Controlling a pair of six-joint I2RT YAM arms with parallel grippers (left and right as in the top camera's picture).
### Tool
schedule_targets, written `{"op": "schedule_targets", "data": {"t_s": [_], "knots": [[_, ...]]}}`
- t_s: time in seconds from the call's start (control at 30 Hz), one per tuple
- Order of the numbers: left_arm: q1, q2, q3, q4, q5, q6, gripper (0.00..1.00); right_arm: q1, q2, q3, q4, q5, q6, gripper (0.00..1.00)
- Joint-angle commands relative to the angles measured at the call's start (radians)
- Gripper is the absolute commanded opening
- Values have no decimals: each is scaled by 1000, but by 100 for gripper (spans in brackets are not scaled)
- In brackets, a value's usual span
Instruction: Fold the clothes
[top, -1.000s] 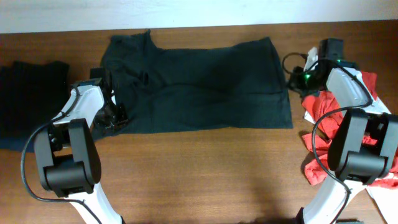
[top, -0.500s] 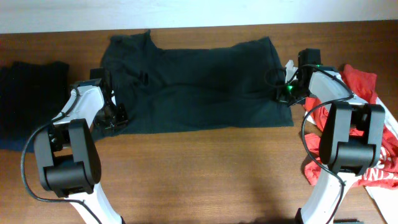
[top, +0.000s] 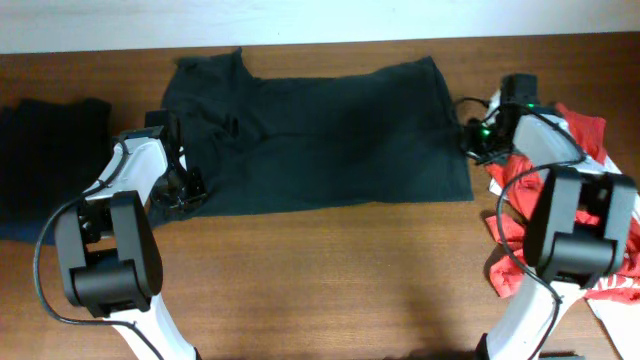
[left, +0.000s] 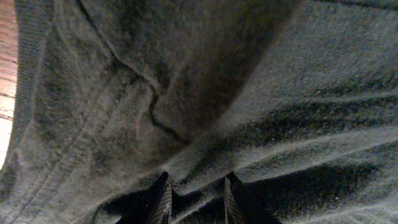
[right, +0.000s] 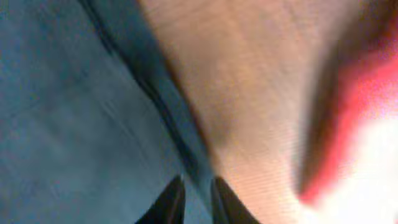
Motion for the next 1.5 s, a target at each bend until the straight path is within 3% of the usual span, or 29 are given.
{"op": "schedule_targets", "data": {"t_s": [0.0, 0.13, 0.23, 0.27, 0.33, 0.37, 0.43, 0.57, 0.6, 0.7, 0.73, 0.77, 0.8, 0.93, 1.03, 1.07, 1.1, 1.13, 1.23, 1.37, 1.4, 1.43, 1.47], "knots": [[0, 15, -27, -2, 3, 5, 29, 28, -13, -3, -138, 2, -201, 19], [0, 15, -27, -3, 0, 5, 29, 43, -5, -53, -192, 11, -233, 20], [1, 15, -48, -76, -102, 4, 29, 42, -5, -164, -204, 87, -232, 20], [18, 15, -52, -125, -106, -15, 28, 40, -5, -172, -251, 101, -226, 15], [62, 15, -53, -214, -106, -28, 27, 40, -5, -172, -355, 177, -138, 14], [112, 14, -53, -300, -109, -51, 20, 40, -5, -172, -412, 191, -115, 14], [172, 14, -53, -364, -109, -55, 17, 42, -7, -172, -486, 189, -103, 14], [180, -16, -50, -361, -105, -55, 15, 42, -24, -171, -547, 190, -100, 13], [178, -77, -40, -346, -105, -55, 8, 42, -49, -142, -535, 190, -100, 14], [174, -234, 19, -275, -68, -55, 6, 43, -97, 14, -544, 189, -101, 22], [174, -271, 20, -217, -14, -55, 20, 43, -97, 52, -548, 189, -101, 32], [174, -280, 20, -187, -2, -55, 45, 43, -97, 87, -553, 186, -101, 45], [174, -270, 14, -180, -3, -55, 52, 43, -97, 94, -556, 186, -101, 53], [174, -180, -74, -180, -11, -54, 53, 43, -97, 93, -586, 186, -101, 52], [175, -129, -172, -157, -188, -55, 52, 43, -97, 93, -592, 186, -101, 52], [175, -129, -187, -151, -210, -55, 41, 43, -97, 93, -592, 186, -101, 52], [175, -129, -193, -151, -214, -55, 15, 43, -97, 93, -592, 186, -101, 52], [175, -129, -193, -152, -214, -55, 5, 43, -97, 93, -592, 186, -101, 52], [175, -129, -193, -162, -238, -55, 0, 43, -97, 93, -592, 186, -101, 53], [174, -183, -148, -162, -138, -55, 0, 43, -95, 27, -563, 186, -103, 54], [174, -201, -142, -161, -138, -55, 4, 43, -95, 6, -549, 186, -103, 54], [174, -214, -141, -150, -140, -55, 37, 43, -93, -48, -515, 185, -103, 54], [174, -214, -142, -143, -138, -55, 47, 43, -93, -85, -488, 185, -103, 54]]}}
